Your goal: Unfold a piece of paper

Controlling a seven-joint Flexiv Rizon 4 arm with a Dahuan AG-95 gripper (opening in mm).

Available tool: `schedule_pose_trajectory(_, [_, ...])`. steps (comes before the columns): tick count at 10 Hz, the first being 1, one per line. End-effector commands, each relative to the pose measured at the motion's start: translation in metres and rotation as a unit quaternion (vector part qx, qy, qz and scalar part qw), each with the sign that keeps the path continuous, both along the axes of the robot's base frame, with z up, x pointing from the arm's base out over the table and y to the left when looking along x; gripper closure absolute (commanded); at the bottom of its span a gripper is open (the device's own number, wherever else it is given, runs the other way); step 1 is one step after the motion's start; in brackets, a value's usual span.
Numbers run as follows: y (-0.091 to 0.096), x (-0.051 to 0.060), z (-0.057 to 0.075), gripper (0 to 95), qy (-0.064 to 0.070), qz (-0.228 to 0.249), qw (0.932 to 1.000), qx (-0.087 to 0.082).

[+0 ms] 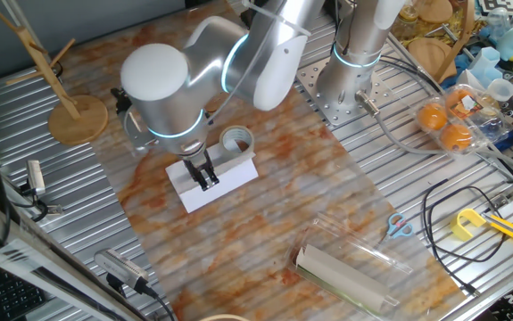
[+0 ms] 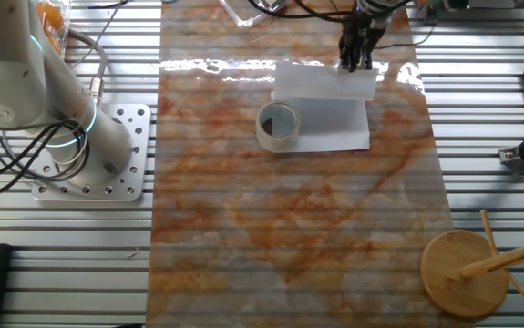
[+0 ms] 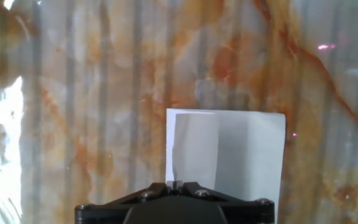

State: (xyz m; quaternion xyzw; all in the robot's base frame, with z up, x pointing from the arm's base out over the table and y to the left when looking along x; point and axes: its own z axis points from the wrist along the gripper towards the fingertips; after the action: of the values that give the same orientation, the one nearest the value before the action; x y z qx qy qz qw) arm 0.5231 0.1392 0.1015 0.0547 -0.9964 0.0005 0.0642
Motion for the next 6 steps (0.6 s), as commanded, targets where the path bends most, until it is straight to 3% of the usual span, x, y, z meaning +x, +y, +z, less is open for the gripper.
schedule_pose_trajectory(1, [0.000, -0.001, 0.001, 95.0, 0.007, 0.001, 0.9999, -0.007])
schedule_pose_trajectory(6, [0.054, -0.008, -0.010, 95.0, 0.005, -0.043, 0.9988, -0.022])
